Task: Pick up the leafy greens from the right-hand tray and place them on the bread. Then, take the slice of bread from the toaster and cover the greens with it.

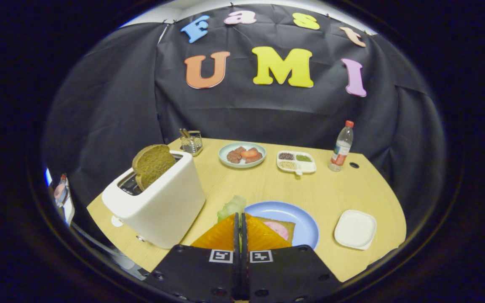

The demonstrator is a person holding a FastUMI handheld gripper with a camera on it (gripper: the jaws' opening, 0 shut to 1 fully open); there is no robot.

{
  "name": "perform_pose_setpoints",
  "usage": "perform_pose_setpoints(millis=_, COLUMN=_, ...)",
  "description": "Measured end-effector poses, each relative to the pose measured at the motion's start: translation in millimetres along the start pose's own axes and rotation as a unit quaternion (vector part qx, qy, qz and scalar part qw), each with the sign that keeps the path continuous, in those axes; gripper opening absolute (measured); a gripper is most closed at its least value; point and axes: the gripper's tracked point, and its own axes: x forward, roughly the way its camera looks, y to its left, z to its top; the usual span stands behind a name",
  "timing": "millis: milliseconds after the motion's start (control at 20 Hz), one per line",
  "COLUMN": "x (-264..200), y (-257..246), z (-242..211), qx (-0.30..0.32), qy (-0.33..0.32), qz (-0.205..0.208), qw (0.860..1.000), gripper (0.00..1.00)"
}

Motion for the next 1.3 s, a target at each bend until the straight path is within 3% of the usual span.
perform_pose_setpoints(millis=350, x=59, y=-39, z=-20, qx=0.014, qy=0.047, qz=-0.020, qw=0.999, gripper=0.00)
perform_pose_setpoints(millis=900, x=87, y=-69, z=-21, qx=0.031, qy=0.048, qz=-0.027, qw=0.998, gripper=0.02)
perform_pose_setpoints(millis=950, x=86, y=-70, z=-20, qx=0.036, qy=0.046, qz=-0.025, qw=0.998, gripper=0.12)
perform_pose_setpoints(millis=1050, x=83, y=-75, z=-22, qx=0.043, qy=0.044, qz=-0.031, qw=0.998, gripper=0.59)
perform_pose_setpoints(millis=1150, x=75, y=-82, z=-21, qx=0.047, qy=0.038, qz=-0.044, qw=0.997, gripper=0.61)
perform_pose_setpoints(millis=1300, x=55, y=-80, z=-13, qx=0.040, qy=0.025, qz=-0.059, qw=0.997, gripper=0.93)
